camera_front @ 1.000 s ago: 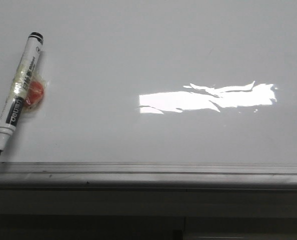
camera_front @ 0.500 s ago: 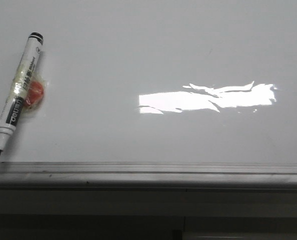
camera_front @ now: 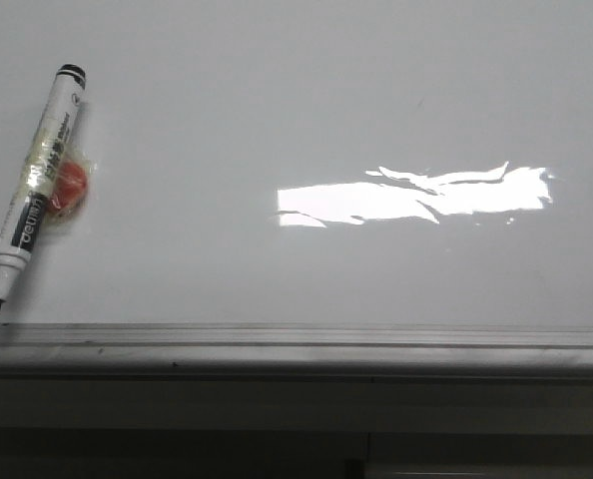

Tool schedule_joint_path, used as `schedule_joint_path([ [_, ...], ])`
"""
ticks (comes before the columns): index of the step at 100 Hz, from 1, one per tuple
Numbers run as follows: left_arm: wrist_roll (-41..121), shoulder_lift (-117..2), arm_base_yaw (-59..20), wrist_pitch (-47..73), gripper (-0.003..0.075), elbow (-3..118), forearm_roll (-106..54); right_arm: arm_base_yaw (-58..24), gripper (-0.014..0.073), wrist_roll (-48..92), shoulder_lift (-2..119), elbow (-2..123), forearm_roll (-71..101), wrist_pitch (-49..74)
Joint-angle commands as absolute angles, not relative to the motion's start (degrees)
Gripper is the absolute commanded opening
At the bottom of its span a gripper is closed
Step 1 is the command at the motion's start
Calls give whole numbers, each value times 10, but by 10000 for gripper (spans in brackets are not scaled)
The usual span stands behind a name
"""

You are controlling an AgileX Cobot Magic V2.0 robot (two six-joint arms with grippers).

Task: Write number 0 on whiteboard

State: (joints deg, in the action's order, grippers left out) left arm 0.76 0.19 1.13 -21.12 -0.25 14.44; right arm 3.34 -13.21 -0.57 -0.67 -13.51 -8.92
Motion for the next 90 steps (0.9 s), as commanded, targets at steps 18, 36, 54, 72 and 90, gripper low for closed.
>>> schedule_joint_path([
  [18, -66, 16, 9, -313, -20, 1, 102, 37, -50, -215, -16, -11, -109, -110],
  [36, -106, -32, 9, -30, -20, 121, 27, 37, -50, -219, 8, 75, -109, 15],
  [54, -106, -122, 9, 124, -20, 228, -18, 37, -50, -216, 121, 223, -109, 283],
  [72, -106, -169, 9, 0, -20, 235, -18, 30, -50, -216, 190, 259, -110, 262],
  [90, -106, -196, 9, -25, -19, 235, -18, 30, -50, -216, 196, 259, -96, 256],
])
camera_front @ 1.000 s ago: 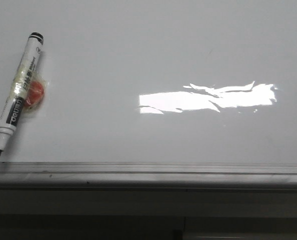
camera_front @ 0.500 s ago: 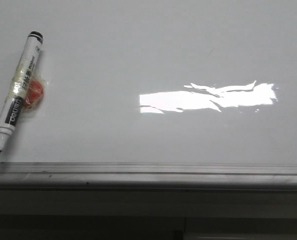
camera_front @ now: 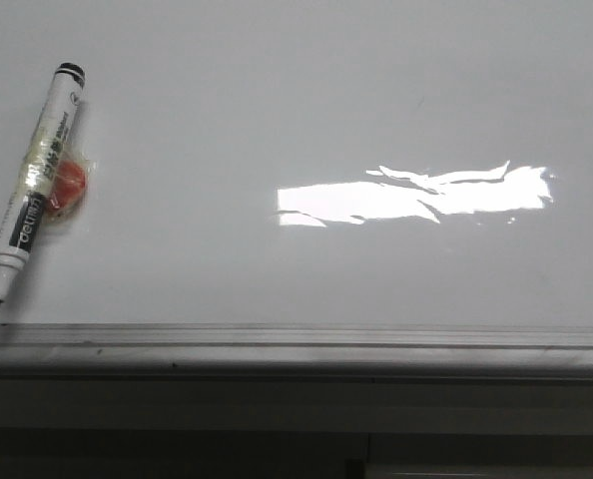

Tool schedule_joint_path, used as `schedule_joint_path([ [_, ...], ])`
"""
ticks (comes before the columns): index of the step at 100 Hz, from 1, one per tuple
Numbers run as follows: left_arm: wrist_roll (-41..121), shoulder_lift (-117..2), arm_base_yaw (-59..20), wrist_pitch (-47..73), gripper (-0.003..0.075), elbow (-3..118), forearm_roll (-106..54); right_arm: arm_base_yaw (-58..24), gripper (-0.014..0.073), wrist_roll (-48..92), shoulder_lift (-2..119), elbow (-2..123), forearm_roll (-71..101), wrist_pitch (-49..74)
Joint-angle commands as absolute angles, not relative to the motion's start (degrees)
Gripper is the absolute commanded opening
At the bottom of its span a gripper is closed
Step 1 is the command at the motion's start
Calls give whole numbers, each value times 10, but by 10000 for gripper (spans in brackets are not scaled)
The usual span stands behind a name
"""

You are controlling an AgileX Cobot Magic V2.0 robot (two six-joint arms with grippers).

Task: Write number 0 on whiteboard

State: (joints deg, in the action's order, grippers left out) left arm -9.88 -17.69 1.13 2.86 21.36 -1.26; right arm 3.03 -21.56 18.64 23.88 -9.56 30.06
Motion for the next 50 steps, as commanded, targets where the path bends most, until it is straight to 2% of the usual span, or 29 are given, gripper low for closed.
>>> schedule_joint_path([
  [1, -106, -196, 9, -25, -19, 235, -18, 30, -50, -216, 196, 259, -96, 256],
  [14, -103, -199, 9, -37, -17, 235, -12, 11, -50, -216, 196, 259, -90, 256],
  [21, -102, -202, 9, -41, 22, 235, 0, -8, -50, -216, 199, 259, -88, 257],
  [30, -102, -206, 6, -33, 145, 235, 23, -34, -50, -216, 208, 259, -88, 259],
  [41, -102, -209, -13, -29, 368, 233, 25, -52, -50, -216, 216, 259, -88, 254],
  [50, -102, -209, -25, -44, 418, 232, 25, -54, -50, -216, 217, 259, -90, 245],
])
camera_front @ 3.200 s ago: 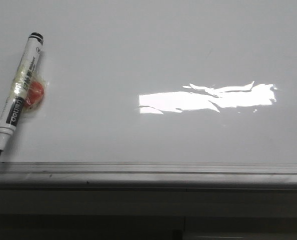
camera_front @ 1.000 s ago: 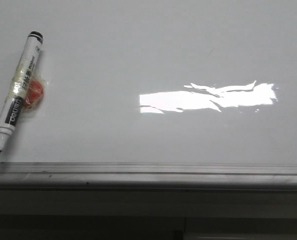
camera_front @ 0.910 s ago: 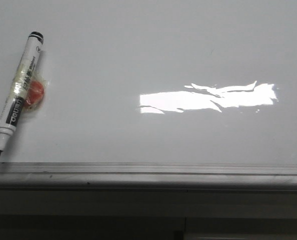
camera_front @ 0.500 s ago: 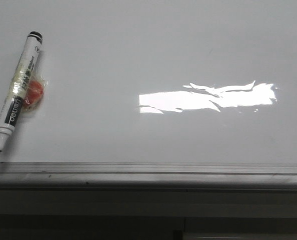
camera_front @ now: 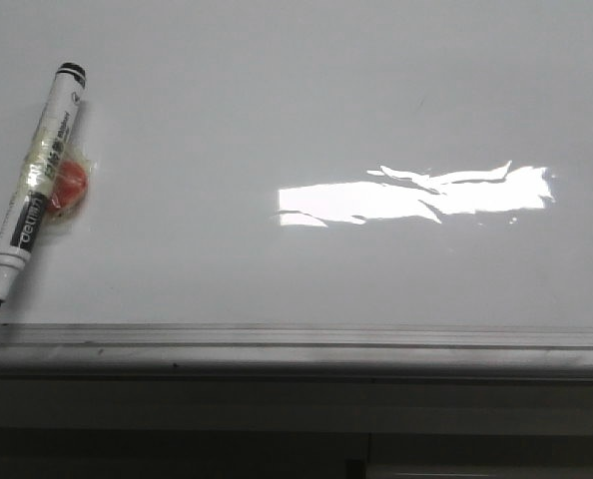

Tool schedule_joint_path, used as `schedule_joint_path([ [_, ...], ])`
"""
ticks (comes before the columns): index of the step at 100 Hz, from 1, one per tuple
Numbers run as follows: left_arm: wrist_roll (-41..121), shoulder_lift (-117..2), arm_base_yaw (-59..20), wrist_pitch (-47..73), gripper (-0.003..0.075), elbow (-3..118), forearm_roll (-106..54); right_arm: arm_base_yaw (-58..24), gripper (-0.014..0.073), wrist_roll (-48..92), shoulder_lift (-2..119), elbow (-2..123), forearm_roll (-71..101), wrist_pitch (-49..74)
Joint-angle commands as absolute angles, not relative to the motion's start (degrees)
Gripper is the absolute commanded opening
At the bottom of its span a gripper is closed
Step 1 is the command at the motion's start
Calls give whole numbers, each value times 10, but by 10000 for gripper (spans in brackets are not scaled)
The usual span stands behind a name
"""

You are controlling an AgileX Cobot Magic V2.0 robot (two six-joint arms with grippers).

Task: Write number 0 on whiteboard

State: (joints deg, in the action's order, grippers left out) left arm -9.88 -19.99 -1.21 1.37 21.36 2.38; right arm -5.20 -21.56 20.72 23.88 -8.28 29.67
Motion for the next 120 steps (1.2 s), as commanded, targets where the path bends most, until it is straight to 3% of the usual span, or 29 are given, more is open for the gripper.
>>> schedule_joint_path([
  [1, -102, -209, -25, -46, 418, 232, 25, -54, -50, -216, 217, 259, -90, 243],
  [16, -102, -215, -28, -81, 370, 232, 4, -54, -50, -216, 217, 259, -94, 234],
  [33, -101, -244, -59, 0, 348, 232, 84, -54, -50, -215, 217, 254, -98, 235],
  [67, -101, -338, -328, 25, 346, 229, 73, -54, -50, -215, 217, 249, -110, 261],
  [78, -103, -379, -390, 25, 312, 229, 26, -59, -50, -215, 217, 249, -121, 261],
  [120, -103, -486, -414, 25, 304, 229, -71, -113, -50, -215, 217, 249, -133, 260],
])
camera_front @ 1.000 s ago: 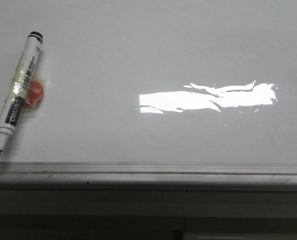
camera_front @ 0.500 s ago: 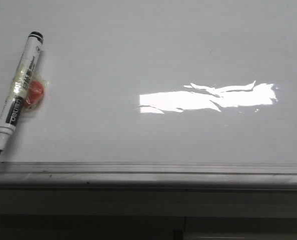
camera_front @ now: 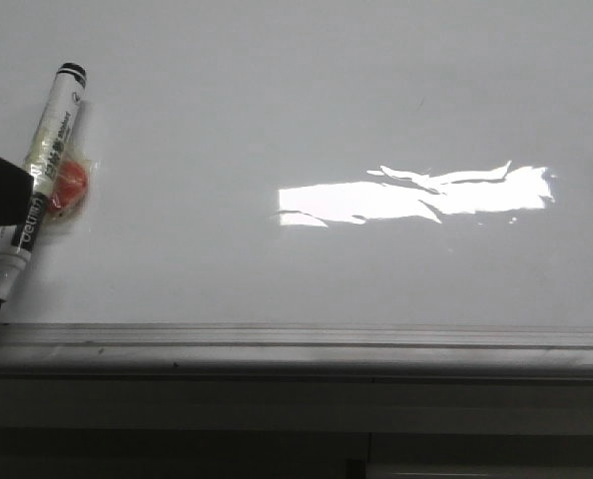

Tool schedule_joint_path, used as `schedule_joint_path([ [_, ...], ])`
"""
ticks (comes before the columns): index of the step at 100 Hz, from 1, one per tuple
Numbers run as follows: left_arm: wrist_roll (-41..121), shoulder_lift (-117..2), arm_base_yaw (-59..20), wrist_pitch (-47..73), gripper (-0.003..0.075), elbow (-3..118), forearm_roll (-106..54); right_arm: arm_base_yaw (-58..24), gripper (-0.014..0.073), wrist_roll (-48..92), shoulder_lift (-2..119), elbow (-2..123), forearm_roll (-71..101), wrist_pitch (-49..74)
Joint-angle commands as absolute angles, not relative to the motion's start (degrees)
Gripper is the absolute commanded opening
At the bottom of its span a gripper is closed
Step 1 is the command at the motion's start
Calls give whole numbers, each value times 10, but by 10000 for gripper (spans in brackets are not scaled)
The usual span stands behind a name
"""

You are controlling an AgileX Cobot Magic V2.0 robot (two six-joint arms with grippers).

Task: Write number 0 on whiteboard

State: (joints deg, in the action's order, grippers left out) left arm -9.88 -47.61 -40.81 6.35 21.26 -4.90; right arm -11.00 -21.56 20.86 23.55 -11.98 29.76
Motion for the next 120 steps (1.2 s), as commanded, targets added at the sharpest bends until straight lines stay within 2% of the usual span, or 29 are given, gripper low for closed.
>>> schedule_joint_path([
  [1, -103, -489, -414, 25, 304, 229, -79, -113, -50, -215, 217, 249, -133, 260],
  [35, -103, -583, -414, -31, 291, 229, -158, -113, -50, -215, 217, 249, -133, 260],
  [42, -103, -600, -414, -31, 204, 229, -178, -113, -50, -215, 217, 249, -133, 260],
  [53, -99, -609, -414, -36, -23, 229, -169, -118, -50, -215, 217, 249, -133, 264],
  [68, -97, -594, -414, -36, -20, 229, -117, -168, -48, -193, 217, 249, -128, 263],
  [74, -97, -582, -414, -36, -20, 229, -85, -208, -41, -111, 222, 254, -101, 261],
  [81, -97, -565, -414, -35, -20, 229, -45, -259, 9, -4, 233, 262, -54, 261],
  [86, -97, -550, -414, -35, -20, 229, -13, -303, 83, 44, 249, 267, -27, 261],
  [94, -97, -529, -414, -32, -20, 231, 24, -361, 214, 48, 284, 275, -24, 254],
  [104, -97, -507, -417, -21, -20, 231, 113, -423, 322, 48, 339, 288, -24, 233],
  [120, -97, -501, -458, -34, -19, 231, 276, -508, 328, 61, 444, 328, -57, 180],
])
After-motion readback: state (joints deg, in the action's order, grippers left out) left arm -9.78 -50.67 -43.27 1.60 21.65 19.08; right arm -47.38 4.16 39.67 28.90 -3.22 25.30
